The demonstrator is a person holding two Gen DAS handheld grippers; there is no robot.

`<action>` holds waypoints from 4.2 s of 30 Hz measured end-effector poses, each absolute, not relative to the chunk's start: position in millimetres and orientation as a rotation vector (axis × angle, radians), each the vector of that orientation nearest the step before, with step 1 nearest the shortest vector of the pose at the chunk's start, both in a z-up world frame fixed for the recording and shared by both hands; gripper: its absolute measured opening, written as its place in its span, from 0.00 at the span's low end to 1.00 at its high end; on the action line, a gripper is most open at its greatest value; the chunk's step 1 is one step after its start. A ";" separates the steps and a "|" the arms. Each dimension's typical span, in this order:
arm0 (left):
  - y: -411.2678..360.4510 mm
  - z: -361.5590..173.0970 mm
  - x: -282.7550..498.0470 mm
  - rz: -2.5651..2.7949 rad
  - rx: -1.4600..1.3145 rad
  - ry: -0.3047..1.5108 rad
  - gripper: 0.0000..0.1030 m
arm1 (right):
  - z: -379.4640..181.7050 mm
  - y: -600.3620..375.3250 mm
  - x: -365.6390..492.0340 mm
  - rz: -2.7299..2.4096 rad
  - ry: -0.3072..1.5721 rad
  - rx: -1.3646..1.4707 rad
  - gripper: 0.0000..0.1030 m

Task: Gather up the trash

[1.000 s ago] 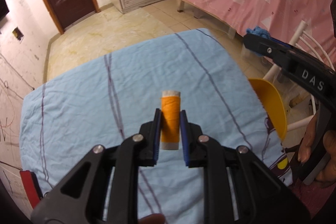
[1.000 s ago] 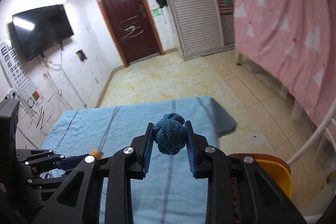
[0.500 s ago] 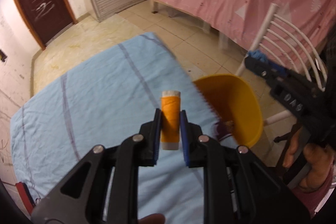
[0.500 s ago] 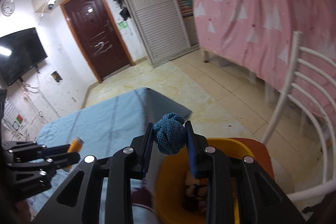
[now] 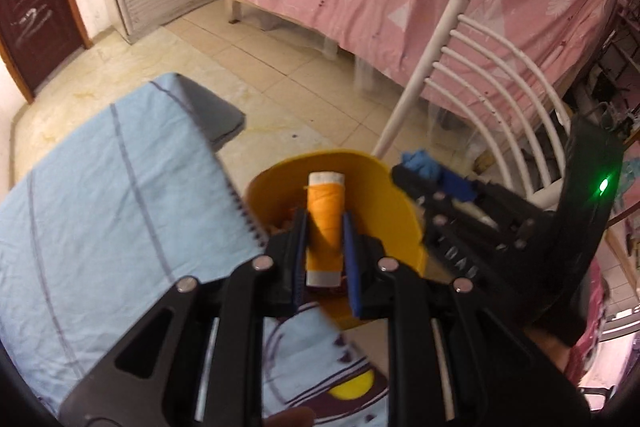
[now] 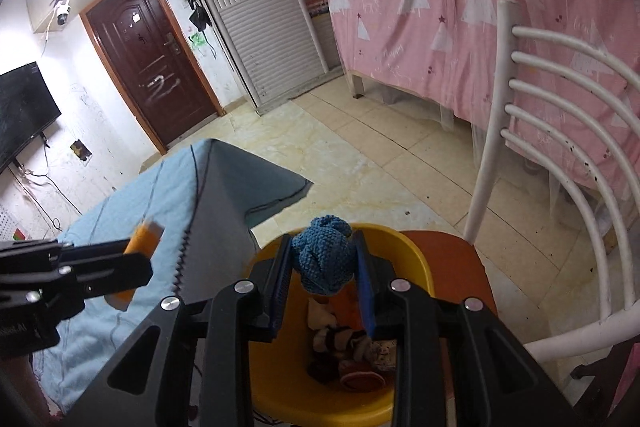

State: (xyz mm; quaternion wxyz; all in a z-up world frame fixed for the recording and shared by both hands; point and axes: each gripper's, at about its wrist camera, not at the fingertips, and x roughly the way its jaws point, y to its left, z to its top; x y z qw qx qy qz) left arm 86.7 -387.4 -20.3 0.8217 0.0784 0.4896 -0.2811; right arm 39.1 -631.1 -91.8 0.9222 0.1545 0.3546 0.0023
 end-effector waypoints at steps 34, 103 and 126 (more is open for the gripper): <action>-253.1 1.5 82.4 -0.407 0.025 0.842 0.91 | -60.6 -581.2 38.3 0.135 0.593 0.354 0.90; -33.7 -43.8 28.1 0.014 0.014 0.677 0.93 | -51.5 -356.9 29.1 0.386 0.565 0.214 0.92; -36.2 -45.9 27.1 0.013 0.015 0.679 0.93 | -51.7 -355.5 29.4 0.387 0.569 0.216 0.92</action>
